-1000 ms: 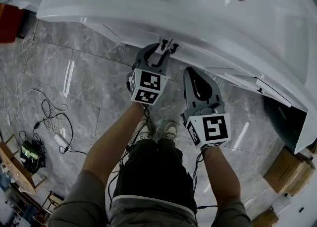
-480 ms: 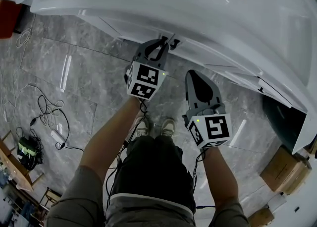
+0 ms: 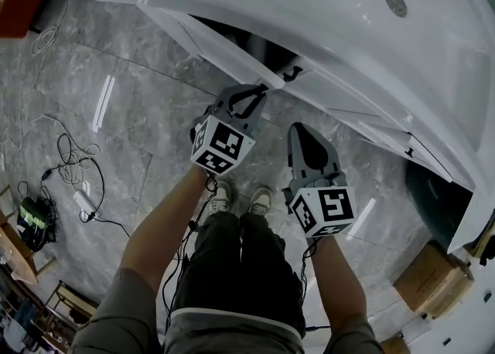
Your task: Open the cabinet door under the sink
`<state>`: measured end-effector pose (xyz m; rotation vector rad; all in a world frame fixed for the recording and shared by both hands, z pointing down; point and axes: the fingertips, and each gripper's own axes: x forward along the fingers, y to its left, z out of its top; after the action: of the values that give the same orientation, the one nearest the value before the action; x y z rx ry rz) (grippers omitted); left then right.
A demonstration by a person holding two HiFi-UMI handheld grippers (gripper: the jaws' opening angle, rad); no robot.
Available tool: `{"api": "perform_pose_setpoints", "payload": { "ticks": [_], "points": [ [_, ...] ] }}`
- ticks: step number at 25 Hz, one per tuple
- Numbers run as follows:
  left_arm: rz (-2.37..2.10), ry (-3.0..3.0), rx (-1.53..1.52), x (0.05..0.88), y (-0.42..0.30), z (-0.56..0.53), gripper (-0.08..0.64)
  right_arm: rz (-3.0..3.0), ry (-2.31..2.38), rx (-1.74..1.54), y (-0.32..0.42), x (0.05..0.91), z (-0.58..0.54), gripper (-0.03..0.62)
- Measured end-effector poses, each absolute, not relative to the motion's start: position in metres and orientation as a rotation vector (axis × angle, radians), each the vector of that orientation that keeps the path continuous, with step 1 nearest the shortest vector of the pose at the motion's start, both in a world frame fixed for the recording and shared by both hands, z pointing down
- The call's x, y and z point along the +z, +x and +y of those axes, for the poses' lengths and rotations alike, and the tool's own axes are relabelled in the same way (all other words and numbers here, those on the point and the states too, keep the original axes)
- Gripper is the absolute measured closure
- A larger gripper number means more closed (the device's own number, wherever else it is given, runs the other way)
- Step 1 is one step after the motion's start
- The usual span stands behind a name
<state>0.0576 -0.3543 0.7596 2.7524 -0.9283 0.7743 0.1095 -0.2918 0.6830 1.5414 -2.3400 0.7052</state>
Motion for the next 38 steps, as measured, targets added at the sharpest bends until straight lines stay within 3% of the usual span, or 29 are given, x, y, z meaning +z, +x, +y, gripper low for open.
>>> {"api": "perform_pose_setpoints", "payload": {
  "ticks": [7,24,38],
  "points": [
    [-0.9,2.789,0.771,0.76,0.022,-0.319,0.505,-2.346,1.484,0.92,0.073,0.691,-0.277,0.563],
    [-0.703,2.861,0.771,0.76,-0.085,-0.267,0.506,-2.377,1.186,0.884,-0.019,0.716,-0.266,0.563],
    [-1.314,2.619,0.61,0.751,-0.233,-0.291,0.509,-2.434,0.971,0.845,-0.112,0.718,-0.263,0.563]
  ]
}}
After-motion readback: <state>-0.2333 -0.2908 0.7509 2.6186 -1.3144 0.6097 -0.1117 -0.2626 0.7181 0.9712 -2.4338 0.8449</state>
